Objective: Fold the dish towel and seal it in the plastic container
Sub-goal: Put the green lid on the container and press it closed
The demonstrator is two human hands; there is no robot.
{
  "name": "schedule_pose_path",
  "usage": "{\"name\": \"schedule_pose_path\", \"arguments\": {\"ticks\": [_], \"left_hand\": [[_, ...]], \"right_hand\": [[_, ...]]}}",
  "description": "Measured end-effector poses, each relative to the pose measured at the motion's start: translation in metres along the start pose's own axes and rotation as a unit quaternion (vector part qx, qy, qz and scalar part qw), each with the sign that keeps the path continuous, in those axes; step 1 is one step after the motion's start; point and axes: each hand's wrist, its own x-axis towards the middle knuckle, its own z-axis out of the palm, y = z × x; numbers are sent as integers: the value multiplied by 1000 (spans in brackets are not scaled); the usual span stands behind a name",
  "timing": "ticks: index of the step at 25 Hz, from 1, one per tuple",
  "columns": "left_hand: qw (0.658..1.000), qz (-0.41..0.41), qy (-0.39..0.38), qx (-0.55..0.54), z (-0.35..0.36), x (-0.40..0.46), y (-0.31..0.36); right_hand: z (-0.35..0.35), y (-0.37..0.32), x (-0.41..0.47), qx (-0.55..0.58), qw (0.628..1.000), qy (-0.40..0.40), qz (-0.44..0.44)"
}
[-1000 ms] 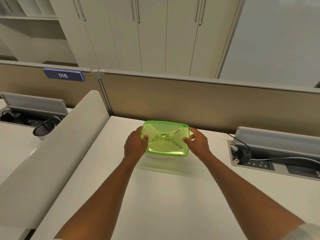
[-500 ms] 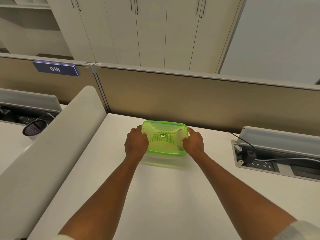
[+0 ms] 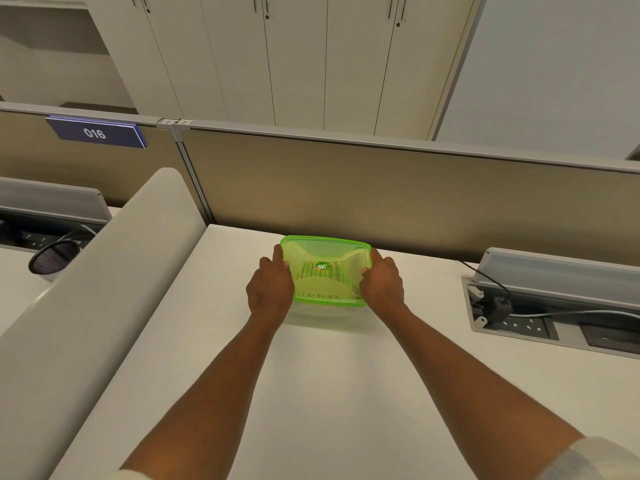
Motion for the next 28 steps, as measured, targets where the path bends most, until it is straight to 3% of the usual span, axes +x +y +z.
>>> {"name": "schedule_pose_path", "arguments": {"ticks": [16,28], "left_hand": [[997,-9,-72,2,0,3,-1],[995,23,-77,66,0,11,-6]], "right_hand": [[11,7,-7,-69,997,-21,-24],[12,11,-3,-81,996,-33,-33]]}}
